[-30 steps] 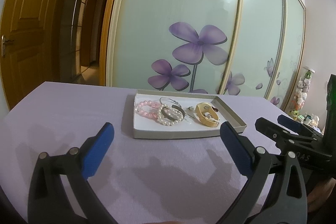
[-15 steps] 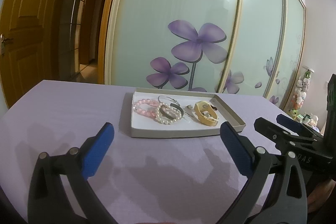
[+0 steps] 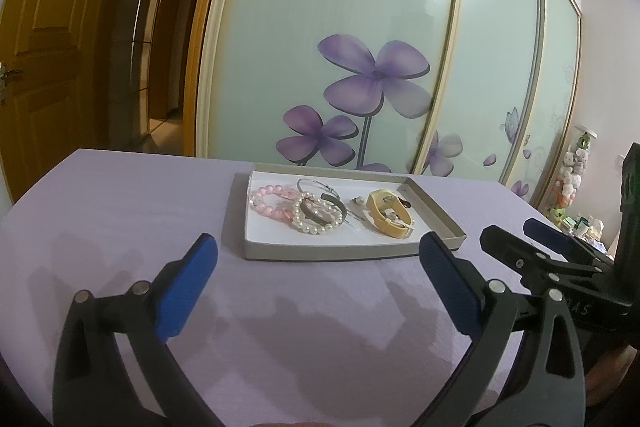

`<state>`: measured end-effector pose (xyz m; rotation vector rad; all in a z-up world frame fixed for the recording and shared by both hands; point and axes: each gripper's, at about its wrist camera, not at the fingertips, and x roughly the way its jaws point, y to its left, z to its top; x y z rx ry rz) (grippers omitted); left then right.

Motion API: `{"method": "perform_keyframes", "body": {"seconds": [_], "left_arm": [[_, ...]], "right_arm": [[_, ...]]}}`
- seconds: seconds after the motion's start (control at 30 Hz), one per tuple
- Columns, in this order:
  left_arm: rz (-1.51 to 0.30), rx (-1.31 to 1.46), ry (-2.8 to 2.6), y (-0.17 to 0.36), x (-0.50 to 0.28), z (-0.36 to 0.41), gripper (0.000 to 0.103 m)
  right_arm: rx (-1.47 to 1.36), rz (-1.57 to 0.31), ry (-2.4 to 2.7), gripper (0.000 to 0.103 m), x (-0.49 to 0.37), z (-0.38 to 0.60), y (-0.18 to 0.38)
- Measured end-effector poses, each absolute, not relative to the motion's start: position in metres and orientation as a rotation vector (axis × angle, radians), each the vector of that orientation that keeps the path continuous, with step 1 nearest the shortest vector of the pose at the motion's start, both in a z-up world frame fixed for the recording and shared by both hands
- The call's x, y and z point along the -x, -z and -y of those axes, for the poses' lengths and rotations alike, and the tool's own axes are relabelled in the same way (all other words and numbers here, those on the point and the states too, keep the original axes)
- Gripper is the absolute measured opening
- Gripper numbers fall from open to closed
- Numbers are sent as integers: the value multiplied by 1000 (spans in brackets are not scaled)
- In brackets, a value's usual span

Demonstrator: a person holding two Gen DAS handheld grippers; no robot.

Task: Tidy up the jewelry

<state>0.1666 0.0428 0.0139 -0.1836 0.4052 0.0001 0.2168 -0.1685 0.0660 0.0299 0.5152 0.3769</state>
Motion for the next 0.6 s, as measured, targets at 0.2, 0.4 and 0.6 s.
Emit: {"method": "perform_keyframes", "body": {"seconds": [0.2,0.4,0.6], "left_arm": [[-406,183,1,-14,-167,-43,101],[-407,184,7,-13,-165,-42,101],[-407,184,8,-13,-166,-42,101]], "right_arm": [[-29,-517,-378,102,-217,168,-65],[-30,-517,-377,102,-217,167,-65],[-30,-517,-378,102,-217,167,-65]]}}
